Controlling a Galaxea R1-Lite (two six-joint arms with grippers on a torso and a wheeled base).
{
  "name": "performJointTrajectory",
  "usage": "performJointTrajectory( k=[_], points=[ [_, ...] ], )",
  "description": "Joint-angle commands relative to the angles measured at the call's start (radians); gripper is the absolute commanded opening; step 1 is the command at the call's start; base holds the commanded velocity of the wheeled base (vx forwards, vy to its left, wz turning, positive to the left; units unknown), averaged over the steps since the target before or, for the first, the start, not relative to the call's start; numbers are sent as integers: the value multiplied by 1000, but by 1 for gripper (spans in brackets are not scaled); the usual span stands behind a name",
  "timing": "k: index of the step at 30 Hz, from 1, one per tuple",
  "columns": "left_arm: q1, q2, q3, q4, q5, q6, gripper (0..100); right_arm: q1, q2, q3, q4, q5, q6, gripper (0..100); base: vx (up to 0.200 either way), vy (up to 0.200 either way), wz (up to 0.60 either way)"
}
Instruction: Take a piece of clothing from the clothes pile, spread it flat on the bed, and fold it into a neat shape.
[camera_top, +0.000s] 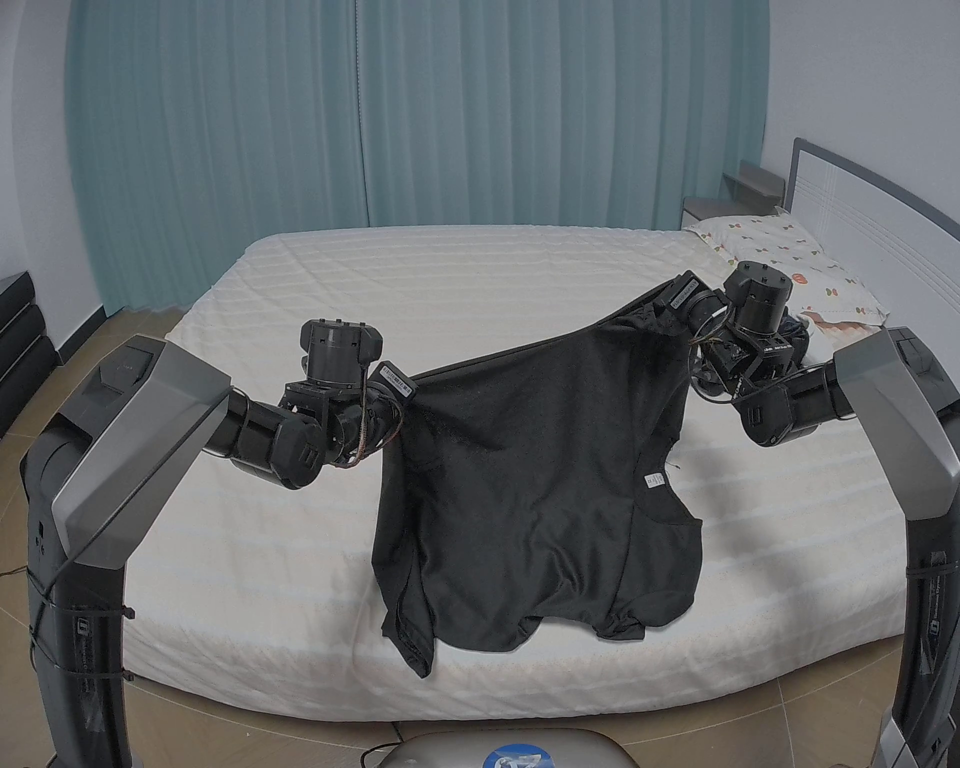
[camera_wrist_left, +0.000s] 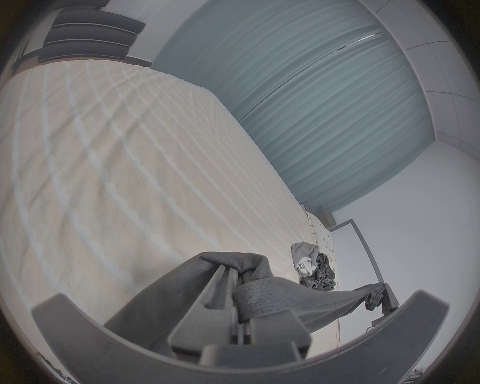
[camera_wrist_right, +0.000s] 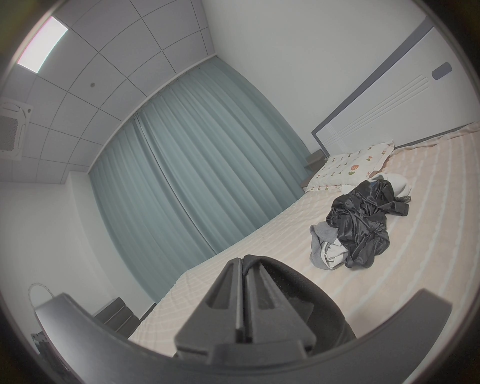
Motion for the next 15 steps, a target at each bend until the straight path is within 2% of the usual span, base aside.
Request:
performJointTrajectory(
  k=[1, 2, 15],
  points=[
    [0, 13, -24, 1, 0, -6, 0, 2, 16, -3, 0, -1, 0, 0, 200, 0, 0],
    [0, 18, -30, 1, 3, -7, 0, 2, 17, -5, 0, -1, 0, 0, 200, 0, 0],
    [0, 127, -141, -2, 30, -27, 0, -1, 103, -63, 0, -8, 0, 0, 0, 0, 0]
  ],
)
